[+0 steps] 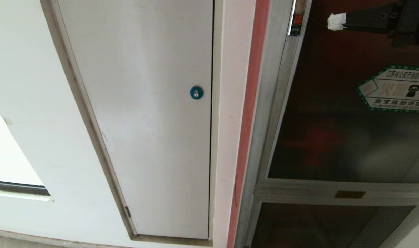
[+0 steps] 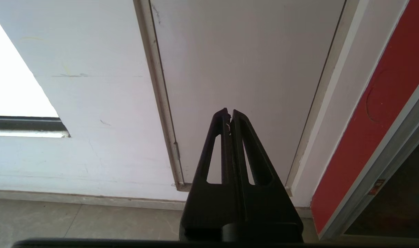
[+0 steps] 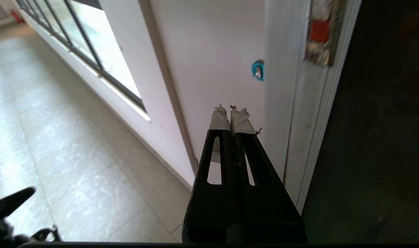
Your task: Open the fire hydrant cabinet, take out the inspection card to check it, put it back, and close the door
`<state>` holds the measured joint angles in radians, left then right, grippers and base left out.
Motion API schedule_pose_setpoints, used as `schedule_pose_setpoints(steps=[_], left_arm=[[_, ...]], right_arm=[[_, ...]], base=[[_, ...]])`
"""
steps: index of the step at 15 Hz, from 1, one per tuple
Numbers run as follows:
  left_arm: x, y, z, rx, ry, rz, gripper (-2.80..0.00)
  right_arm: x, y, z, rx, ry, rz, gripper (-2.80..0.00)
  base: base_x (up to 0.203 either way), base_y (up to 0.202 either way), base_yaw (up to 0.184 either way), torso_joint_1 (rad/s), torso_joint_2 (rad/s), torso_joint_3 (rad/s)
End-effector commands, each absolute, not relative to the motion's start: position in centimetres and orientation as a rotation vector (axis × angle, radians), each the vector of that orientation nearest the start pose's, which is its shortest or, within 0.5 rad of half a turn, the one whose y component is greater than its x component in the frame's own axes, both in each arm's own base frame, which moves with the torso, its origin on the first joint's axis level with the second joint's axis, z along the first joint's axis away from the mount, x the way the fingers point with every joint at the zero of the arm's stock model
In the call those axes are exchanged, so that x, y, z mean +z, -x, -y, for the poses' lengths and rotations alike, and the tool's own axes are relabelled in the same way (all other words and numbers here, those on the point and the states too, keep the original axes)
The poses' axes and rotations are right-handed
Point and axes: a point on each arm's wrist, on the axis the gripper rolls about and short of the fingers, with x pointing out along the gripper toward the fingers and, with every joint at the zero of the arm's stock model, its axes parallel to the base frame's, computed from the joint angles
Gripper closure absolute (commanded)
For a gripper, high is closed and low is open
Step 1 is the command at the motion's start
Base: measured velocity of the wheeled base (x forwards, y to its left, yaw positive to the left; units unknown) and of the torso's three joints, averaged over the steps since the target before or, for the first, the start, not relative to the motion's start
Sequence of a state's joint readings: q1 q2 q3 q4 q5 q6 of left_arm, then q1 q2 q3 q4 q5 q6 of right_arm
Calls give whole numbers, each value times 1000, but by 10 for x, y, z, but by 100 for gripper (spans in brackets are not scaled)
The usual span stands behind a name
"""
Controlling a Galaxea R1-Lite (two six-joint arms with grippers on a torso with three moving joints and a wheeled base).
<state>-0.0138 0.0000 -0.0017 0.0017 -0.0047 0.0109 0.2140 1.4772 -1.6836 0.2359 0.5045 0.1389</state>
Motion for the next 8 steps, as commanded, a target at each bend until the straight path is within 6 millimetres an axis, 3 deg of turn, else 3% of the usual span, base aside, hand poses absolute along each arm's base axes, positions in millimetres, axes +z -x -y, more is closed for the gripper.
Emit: schedule_pose_setpoints(steps=[1,8], left_arm=[[76,23,0,-18,-11,0,0],[76,23,0,-18,-11,0,0]], right_arm=[[402,-239,-63,714,-140,-96,0],[413,-258,-74,677,-133,-29,0]], base=[[0,0,0,0,0,0],[0,0,0,0,0,0]])
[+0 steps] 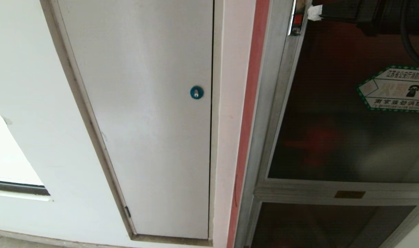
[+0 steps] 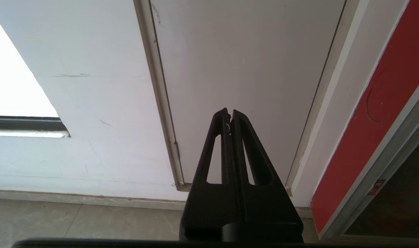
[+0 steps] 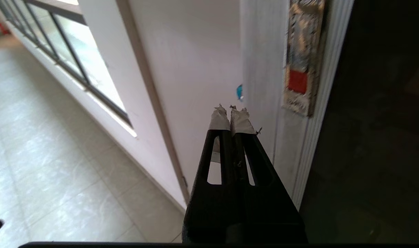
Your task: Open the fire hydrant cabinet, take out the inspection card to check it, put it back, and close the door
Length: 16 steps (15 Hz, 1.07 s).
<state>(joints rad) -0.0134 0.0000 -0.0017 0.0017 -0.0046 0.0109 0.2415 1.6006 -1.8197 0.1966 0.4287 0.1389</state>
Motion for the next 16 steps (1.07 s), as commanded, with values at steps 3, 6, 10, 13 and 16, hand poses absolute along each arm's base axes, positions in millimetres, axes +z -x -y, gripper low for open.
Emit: schedule_pose_setpoints(steps=[3,6,10,13,16], left_arm=[[76,23,0,-18,-11,0,0],[76,23,0,-18,-11,0,0],[76,23,0,-18,-11,0,0],[76,23,0,-18,-11,0,0],[76,23,0,-18,-11,-1,0]], right_arm=[[413,-262,-76,667,-133,-27,0],[409,-273,-78,626,-133,-29,0],[411,-284,-79,596,-132,1,0],[408,-289,-81,593,-133,-12,0],[406,-294,-81,577,-133,-12,0]], base=[[0,0,0,0,0,0],[0,0,0,0,0,0],[0,0,0,0,0,0],[0,0,0,0,0,0],[0,0,0,0,0,0]])
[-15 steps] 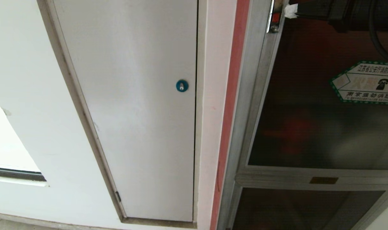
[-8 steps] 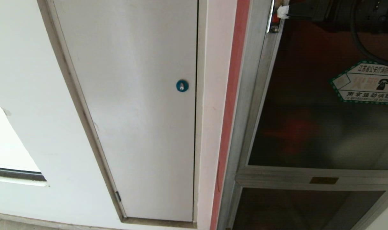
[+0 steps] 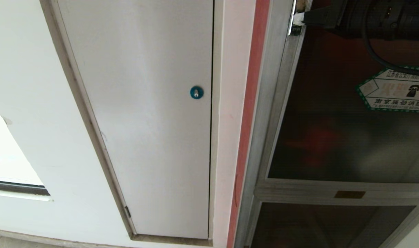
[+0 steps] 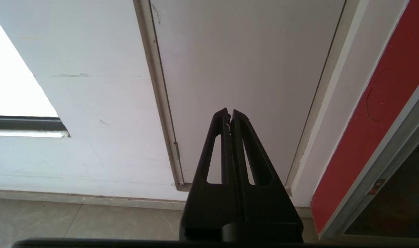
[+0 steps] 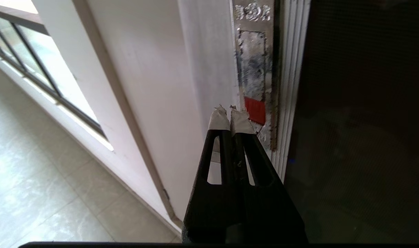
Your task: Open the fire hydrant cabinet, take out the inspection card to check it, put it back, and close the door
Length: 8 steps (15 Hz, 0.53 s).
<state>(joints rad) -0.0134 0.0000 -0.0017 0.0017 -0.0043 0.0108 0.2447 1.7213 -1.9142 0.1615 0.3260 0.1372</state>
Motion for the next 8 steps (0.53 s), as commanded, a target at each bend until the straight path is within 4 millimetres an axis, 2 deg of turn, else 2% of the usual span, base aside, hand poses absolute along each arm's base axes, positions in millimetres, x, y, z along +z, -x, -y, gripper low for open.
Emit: schedule_pose_setpoints(steps=[1,8], left_arm=[[76,23,0,-18,-11,0,0],[76,23,0,-18,-11,0,0]], right_arm=[[405,-298,-81,561,-134,-14,0],[401,-305,-79,529,-134,-19,0]], base=[[0,0,0,0,0,0],[0,0,0,0,0,0]])
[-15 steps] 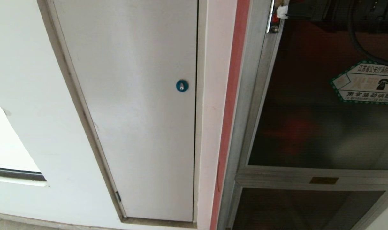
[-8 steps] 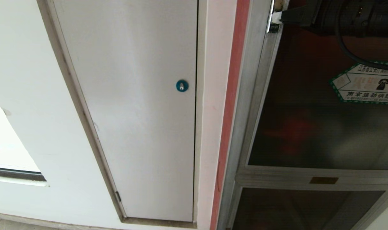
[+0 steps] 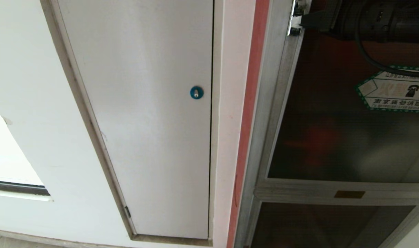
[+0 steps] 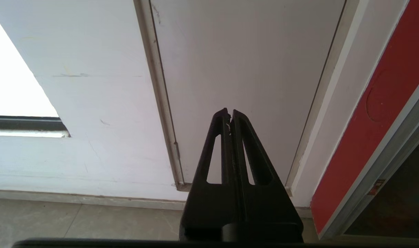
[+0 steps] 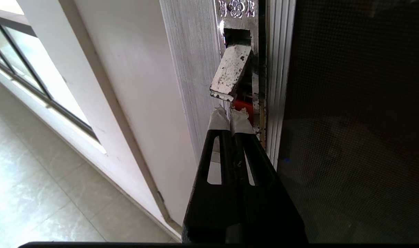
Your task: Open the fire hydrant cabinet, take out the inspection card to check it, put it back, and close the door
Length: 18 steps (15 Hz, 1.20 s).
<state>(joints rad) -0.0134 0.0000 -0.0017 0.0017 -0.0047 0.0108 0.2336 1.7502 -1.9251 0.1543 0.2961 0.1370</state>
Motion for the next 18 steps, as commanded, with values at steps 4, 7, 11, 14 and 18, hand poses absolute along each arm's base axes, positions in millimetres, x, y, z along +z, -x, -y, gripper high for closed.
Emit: schedule_pose_setpoints(steps=[4,7,11,14,18], left_arm=[[76,23,0,-18,-11,0,0],[76,23,0,-18,-11,0,0],[76,23,0,-18,-11,0,0],[76,23,0,-18,-11,0,0],[76,23,0,-18,-11,0,0]], right_arm=[[405,-292,-77,533,-136,-21,0],[407,-269,-78,562,-136,-27,0],[404,-228,-83,629,-136,-44,0],[399,-208,-90,624,-138,-55,0],[386,-192,-120,529,-156,20,0]], base=[[0,0,0,0,0,0],[0,0,0,0,0,0],[0,0,0,0,0,0],[0,0,0,0,0,0],[0,0,0,0,0,0]])
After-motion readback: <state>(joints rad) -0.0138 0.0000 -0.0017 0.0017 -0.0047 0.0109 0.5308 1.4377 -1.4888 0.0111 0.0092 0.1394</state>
